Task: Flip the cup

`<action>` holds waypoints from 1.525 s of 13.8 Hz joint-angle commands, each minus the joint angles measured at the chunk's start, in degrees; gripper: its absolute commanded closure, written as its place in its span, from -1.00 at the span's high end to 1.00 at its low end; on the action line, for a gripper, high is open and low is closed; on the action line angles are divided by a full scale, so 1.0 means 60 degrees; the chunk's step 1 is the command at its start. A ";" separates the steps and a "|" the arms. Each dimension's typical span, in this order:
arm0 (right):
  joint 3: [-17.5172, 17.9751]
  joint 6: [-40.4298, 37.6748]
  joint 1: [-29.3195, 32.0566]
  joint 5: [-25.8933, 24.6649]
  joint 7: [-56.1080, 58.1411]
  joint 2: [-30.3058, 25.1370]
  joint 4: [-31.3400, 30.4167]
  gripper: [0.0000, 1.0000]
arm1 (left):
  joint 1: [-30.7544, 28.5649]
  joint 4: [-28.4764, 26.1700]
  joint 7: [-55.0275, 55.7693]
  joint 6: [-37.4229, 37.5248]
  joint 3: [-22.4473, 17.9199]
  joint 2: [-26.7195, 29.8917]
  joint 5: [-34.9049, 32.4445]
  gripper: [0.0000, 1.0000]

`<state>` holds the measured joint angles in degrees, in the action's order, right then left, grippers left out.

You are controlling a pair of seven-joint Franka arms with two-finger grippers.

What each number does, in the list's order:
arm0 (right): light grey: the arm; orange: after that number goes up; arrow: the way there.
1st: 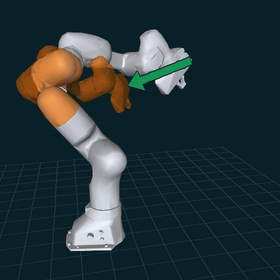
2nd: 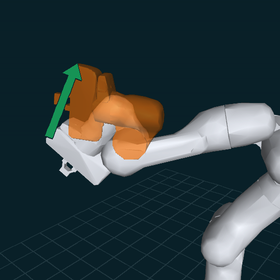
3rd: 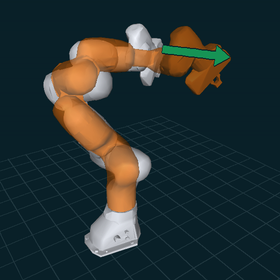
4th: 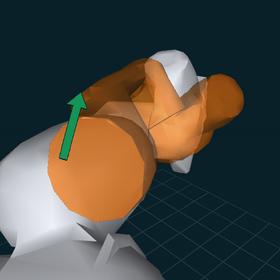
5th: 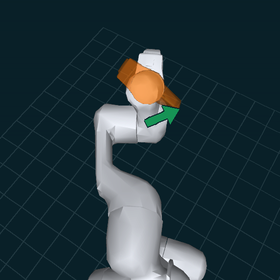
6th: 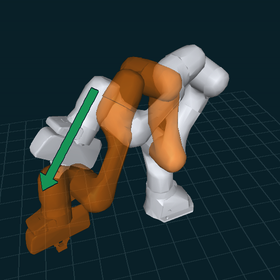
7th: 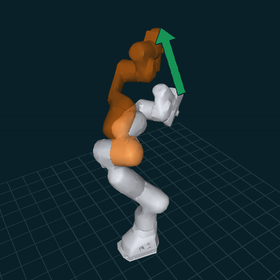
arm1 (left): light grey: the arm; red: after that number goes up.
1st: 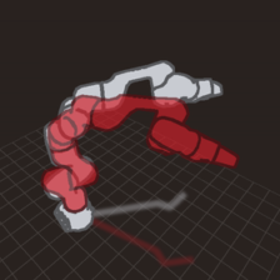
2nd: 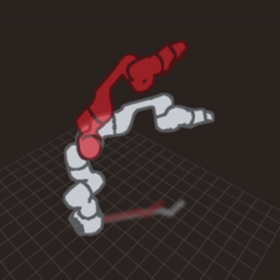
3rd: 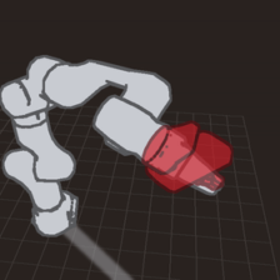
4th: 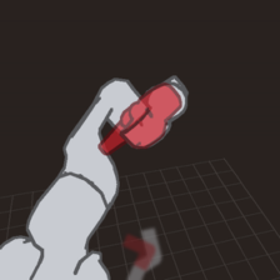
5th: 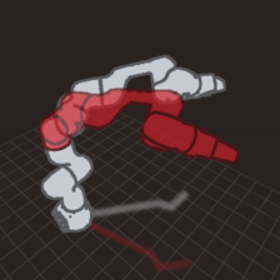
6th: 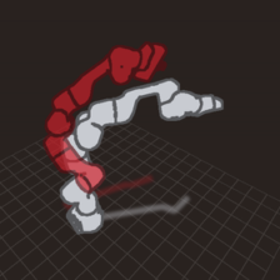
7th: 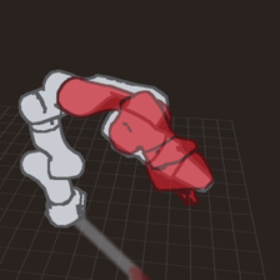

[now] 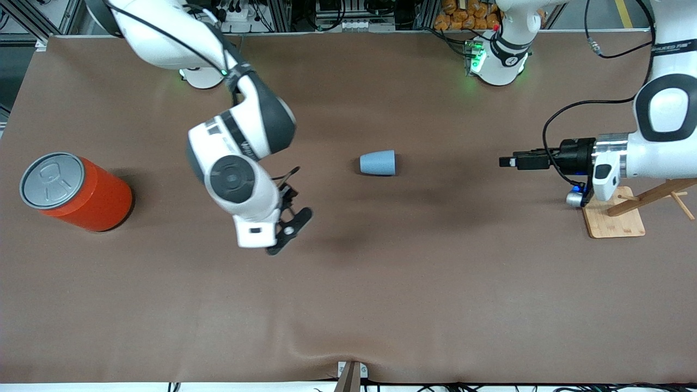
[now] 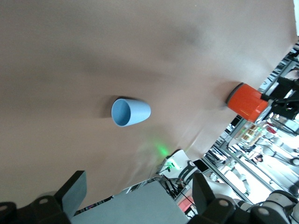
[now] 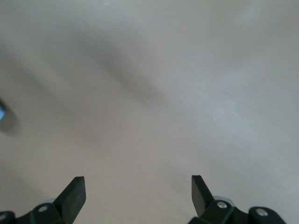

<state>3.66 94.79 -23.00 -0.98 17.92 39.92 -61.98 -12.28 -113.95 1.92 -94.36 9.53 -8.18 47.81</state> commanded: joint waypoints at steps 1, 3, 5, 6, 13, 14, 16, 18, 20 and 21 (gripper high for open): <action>0.0677 -0.0125 0.1907 0.0192 0.0308 -0.0207 -0.0173 1.00 | -0.0034 -0.0679 -0.0524 -0.0314 0.0067 0.0221 0.0657 1.00; 0.0723 -0.0125 0.2701 0.0207 0.0280 -0.0353 -0.0173 1.00 | -0.0034 -0.1031 -0.0860 -0.0343 0.0067 0.0221 0.1082 1.00; 0.0606 -0.0401 0.3201 0.0222 0.0236 -0.0893 -0.0289 1.00 | -0.0019 -0.1368 -0.1183 -0.0576 0.0067 0.0221 0.1361 1.00; 0.0562 -0.0809 0.3290 0.0178 0.0149 -0.0968 -0.0305 1.00 | -0.0005 -0.1500 -0.1330 -0.0679 0.0096 0.0207 0.1522 1.00; 0.0254 -0.2173 0.3656 0.1159 -0.6574 -0.2753 -0.0494 1.00 | -0.0019 -0.2291 -0.1564 -0.1486 0.0799 0.0206 0.2343 1.00; 0.0210 -0.2190 0.3773 0.1159 -0.6561 -0.3307 -0.0916 1.00 | -0.0019 -0.2437 -0.1812 -0.1515 0.0799 0.0192 0.2475 1.00; 0.0079 -0.1972 0.3949 0.1115 -0.6532 -0.4639 -0.2188 1.00 | -0.0034 -0.2643 -0.2136 -0.1530 0.0799 0.0163 0.2709 1.00; -0.0054 -0.1780 0.3935 0.1101 -0.6546 -0.5696 -0.2895 1.00 | -0.0034 -0.2804 -0.2181 -0.1530 0.0799 0.0163 0.2783 1.00; -0.0068 -0.1809 0.3935 0.0984 -0.6503 -0.6241 -0.3014 1.00 | -0.0019 -0.2965 -0.2384 -0.1573 0.0814 0.0133 0.2988 1.00; -0.0068 -0.1853 0.3950 0.0766 -0.6474 -0.6373 -0.3116 1.00 | -0.0005 -0.3053 -0.2719 -0.1704 0.0814 0.0061 0.3047 1.00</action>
<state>2.98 82.15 0.16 4.16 -19.99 6.01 -75.46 -12.13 -130.38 -11.23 -103.06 13.99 -8.28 64.12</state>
